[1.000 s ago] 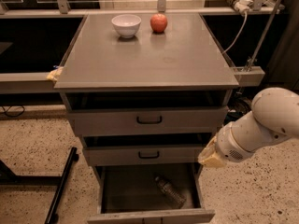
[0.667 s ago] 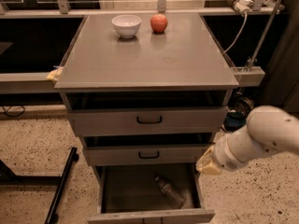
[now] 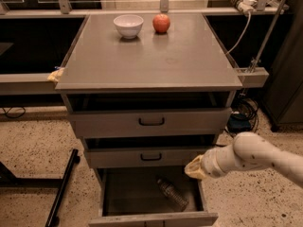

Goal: Pick water bottle from bottom drawer and place on counter

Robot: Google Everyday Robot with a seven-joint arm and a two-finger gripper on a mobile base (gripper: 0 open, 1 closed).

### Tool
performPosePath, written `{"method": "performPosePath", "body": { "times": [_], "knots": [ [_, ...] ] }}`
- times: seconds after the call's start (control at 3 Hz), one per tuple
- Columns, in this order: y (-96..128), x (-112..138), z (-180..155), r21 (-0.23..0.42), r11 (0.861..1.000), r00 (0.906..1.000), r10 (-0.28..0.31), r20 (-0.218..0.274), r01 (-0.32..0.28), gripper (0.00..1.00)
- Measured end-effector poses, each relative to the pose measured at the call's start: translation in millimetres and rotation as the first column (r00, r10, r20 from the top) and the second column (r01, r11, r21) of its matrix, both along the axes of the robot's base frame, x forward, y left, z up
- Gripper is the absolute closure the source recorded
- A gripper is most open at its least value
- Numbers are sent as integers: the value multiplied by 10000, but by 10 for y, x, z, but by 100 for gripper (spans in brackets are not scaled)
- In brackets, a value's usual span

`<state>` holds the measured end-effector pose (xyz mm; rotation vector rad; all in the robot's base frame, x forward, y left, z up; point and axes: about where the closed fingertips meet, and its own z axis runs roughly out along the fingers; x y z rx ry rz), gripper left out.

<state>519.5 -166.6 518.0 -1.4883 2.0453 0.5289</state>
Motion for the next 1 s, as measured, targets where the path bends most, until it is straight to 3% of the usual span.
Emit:
{"method": "performPosePath", "body": {
  "times": [0.33,0.67,1.0],
  "knots": [
    [89,-115,-447,436,9990,9980,46,-629,-18,100],
    [91,-113,-568,-65,9996,9979,270,-594,-274,100],
    [18,128,-952,-61,9994,9993,355,100,-354,100]
  ]
}}
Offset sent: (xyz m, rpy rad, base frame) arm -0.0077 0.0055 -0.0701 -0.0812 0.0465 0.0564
